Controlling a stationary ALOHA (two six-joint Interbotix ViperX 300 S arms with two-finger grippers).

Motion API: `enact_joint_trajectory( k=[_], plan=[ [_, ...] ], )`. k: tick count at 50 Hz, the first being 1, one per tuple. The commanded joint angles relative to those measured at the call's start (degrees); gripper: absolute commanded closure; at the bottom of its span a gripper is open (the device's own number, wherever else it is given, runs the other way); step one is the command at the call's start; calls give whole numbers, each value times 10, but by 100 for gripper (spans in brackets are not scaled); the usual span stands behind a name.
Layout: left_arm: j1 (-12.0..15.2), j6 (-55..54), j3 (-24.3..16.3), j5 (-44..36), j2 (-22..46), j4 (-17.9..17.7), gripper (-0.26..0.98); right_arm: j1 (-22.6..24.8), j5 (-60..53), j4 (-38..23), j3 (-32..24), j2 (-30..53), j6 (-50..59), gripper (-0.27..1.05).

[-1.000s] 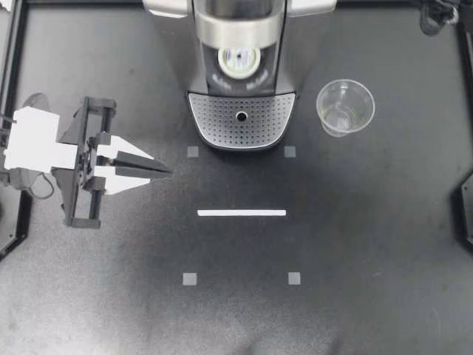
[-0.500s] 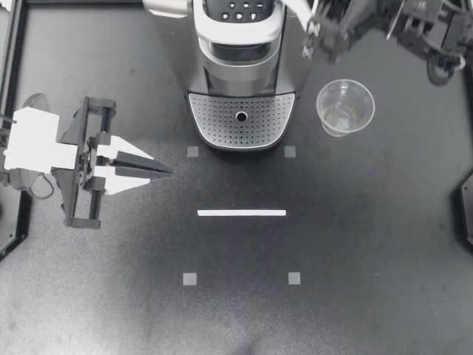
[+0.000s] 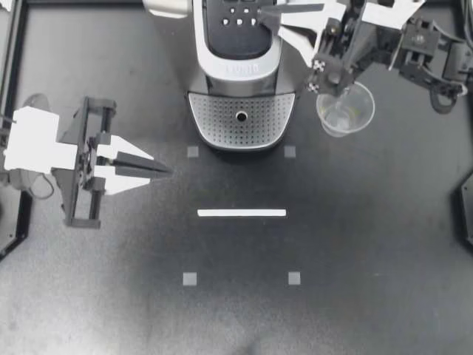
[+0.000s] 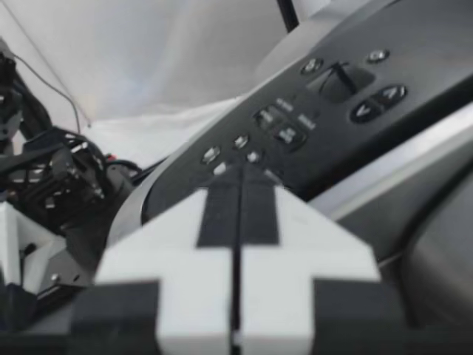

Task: Place the coffee capsule inside the capsule container, then place the cup onto the center of the cup tray, then push the 'Hot Water' and 'Travel Mug' buttons.

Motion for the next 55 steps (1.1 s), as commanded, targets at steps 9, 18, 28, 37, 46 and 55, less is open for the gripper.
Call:
enact_joint_trajectory(
  k=[9,18,28,37,46,55],
  plan=[
    [-1,-4,-7,-5,-4,-1,63,5,36,11,38,-105,30,77],
    [-1,-4,-6,-7,1,-2,63,-17,160,37,129,-210,73,77],
    [-1,-4,-8,-17,16,-2,63,-63,263,56,223,-264,149,77],
    [-1,-4,-11,-31,27,-1,63,-87,272,55,279,-284,174,77],
    [-1,-4,-11,-37,42,-1,63,-96,271,59,308,-271,211,76],
    [-1,-1,-13,-38,50,-1,63,-104,261,57,323,-240,230,71]
  ],
)
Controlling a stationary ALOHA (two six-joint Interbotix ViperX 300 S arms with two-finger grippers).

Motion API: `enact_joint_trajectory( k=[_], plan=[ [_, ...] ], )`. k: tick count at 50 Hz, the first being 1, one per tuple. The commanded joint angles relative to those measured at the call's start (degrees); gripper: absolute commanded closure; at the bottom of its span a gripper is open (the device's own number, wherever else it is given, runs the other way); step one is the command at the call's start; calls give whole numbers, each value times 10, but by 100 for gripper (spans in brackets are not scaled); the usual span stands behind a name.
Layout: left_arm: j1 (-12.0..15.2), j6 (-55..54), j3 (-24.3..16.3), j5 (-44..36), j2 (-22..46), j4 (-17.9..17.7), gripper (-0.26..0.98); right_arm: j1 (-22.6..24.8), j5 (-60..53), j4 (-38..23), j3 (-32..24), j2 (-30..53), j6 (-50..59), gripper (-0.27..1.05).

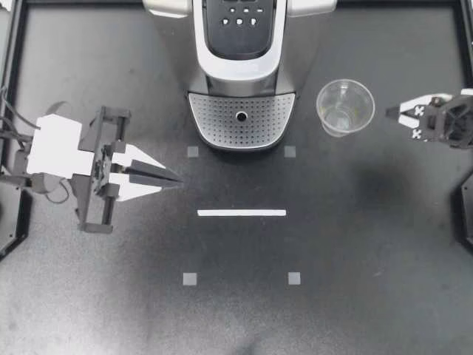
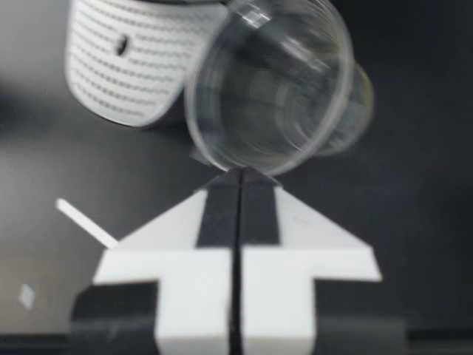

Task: Place the coffee capsule inside the capsule container, then place the cup onto the center of the cup tray, then push the 'Hot Water' and 'Travel Mug' buttons.

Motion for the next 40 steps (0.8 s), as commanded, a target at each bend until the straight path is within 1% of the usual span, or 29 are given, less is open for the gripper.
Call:
enact_joint_trajectory(
  k=[1,8,14,20,27,30,40],
  plan=[
    [-1,2,-13,-5,-3,-1,63,-12,-12,-1,-2,13,1,70],
    [-1,2,-12,-5,-3,-1,63,-31,-27,-2,-1,31,0,60],
    [-1,2,-9,-5,-2,-1,63,-40,-40,-2,-1,47,0,49],
    [-1,3,-9,-5,-2,-1,63,-40,-55,-2,-5,69,-1,36],
    [-1,3,-8,-4,-2,-1,63,-41,-75,-3,-11,95,1,24],
    [-1,3,-7,-4,-3,-1,63,-40,-75,-2,-16,107,0,22],
    [-1,3,-7,-3,-3,-1,63,-41,-76,-3,-31,142,-3,22]
  ],
)
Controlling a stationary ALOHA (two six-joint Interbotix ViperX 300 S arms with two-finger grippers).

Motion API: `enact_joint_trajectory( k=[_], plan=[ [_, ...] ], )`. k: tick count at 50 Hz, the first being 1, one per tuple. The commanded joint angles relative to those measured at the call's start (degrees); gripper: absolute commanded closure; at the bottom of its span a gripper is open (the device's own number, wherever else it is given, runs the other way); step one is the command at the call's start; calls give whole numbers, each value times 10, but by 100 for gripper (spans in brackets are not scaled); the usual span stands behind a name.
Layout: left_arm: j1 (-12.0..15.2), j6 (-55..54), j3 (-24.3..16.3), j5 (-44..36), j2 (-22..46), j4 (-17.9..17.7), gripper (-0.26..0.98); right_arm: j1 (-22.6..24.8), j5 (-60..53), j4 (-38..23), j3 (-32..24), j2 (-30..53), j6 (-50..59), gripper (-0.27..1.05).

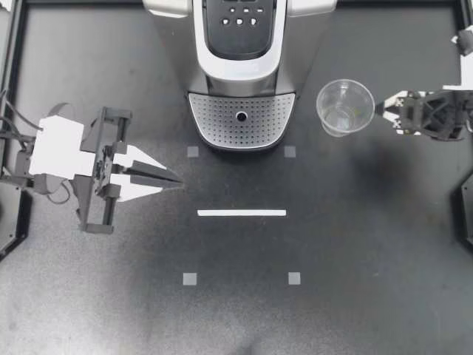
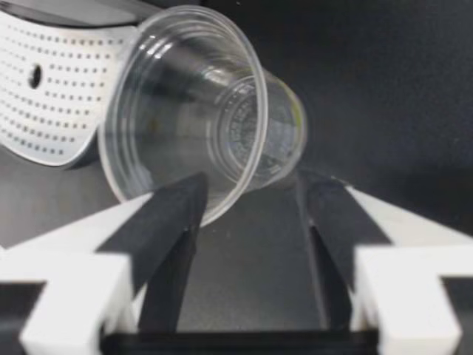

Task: Place the coffee capsule inside the capsule container, then place the cup onto the center of the cup tray, then push the 'Hot Water' and 'Travel Mug' buttons.

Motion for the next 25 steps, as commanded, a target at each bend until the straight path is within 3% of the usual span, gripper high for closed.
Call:
enact_joint_trajectory(
  k=[1,25],
  plan=[
    [-1,2,-7,-2,-3,-2,63,-4,-6,-1,-18,11,-2,22],
    [-1,1,-6,-1,-4,-2,63,-3,-5,-2,-46,74,-2,22]
  ],
)
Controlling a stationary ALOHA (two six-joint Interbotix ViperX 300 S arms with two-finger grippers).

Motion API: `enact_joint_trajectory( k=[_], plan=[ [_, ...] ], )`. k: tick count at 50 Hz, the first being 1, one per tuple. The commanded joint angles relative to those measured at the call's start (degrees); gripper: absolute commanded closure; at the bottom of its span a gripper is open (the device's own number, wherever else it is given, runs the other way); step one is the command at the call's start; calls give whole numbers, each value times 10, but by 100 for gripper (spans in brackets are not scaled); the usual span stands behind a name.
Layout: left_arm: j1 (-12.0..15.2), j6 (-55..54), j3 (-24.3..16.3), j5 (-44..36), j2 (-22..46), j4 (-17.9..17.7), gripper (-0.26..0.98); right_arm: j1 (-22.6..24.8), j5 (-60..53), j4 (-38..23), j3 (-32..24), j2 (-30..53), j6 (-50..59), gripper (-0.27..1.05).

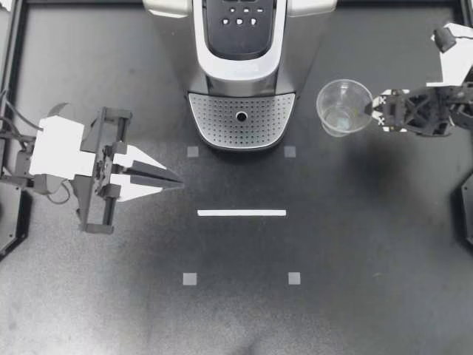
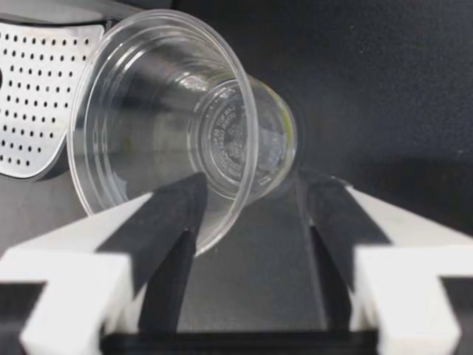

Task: Place the coffee capsule inside the capsule container, then place the cup onto the center of the cup tray, then push the 'Hot Water' and 'Travel Mug' buttons.

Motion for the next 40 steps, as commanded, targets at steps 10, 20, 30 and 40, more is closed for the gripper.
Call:
enact_joint_trajectory(
  k=[10,20,30,40],
  plan=[
    [-1,0,-4,-1,-4,-1,63,-4,-4,-1,-16,11,-2,23],
    [-1,0,-2,-2,-6,-2,63,-4,-3,-1,-18,11,-3,41],
    [-1,1,-1,-1,-7,-1,63,-3,-1,-1,-21,5,-2,64],
    [-1,1,-1,-1,-7,-1,63,14,3,4,-33,-6,4,73]
  ],
)
